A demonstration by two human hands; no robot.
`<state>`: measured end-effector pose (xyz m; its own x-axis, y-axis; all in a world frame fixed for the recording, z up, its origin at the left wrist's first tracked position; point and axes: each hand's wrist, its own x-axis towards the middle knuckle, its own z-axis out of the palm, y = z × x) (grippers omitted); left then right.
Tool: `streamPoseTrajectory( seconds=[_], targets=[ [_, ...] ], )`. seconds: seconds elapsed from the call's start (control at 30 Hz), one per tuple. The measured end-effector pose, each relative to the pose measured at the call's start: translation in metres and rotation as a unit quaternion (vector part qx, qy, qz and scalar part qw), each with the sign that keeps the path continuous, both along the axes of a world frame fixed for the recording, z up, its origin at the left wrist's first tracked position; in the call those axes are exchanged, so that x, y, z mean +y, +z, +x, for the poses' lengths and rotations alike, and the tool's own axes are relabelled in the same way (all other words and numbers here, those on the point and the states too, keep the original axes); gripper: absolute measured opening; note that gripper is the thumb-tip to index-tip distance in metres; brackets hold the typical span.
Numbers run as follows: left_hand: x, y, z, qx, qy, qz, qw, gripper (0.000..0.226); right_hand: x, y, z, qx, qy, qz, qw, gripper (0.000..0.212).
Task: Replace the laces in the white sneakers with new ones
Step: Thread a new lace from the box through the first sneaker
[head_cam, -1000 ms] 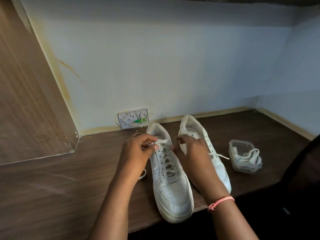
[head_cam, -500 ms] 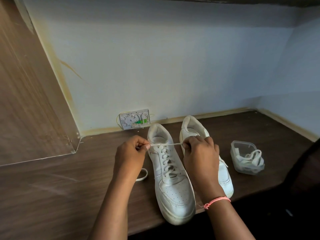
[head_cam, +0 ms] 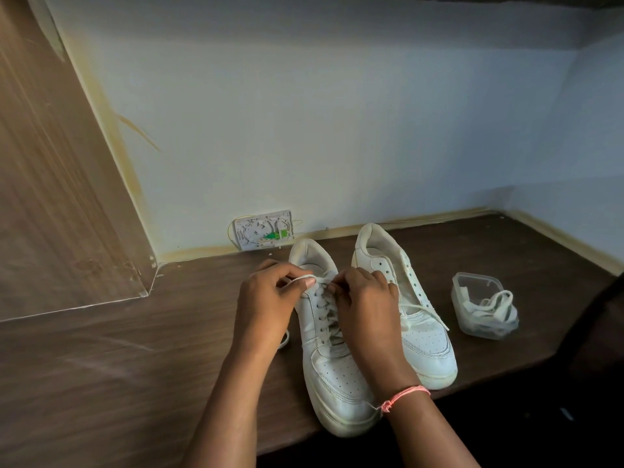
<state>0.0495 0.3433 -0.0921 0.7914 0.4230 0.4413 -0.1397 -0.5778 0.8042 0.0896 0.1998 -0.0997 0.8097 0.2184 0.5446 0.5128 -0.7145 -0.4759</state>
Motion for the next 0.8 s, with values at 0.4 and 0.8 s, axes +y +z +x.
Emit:
streamPoseTrajectory(
  seconds=[0.4, 0.8],
  targets=[
    [-0.016, -0.012, 0.005, 0.008, 0.097, -0.173, 0.98, 0.016, 0.002, -0.003, 0.007, -0.084, -0.109, -0.122, 0.983, 0.012],
    [0.006, -0.002, -0.012, 0.106, -0.044, -0.225, 0.968, 0.017, -0.018, 0.02, 0.004, 0.105, 0.045, -0.071, 0.991, 0.011]
  ],
)
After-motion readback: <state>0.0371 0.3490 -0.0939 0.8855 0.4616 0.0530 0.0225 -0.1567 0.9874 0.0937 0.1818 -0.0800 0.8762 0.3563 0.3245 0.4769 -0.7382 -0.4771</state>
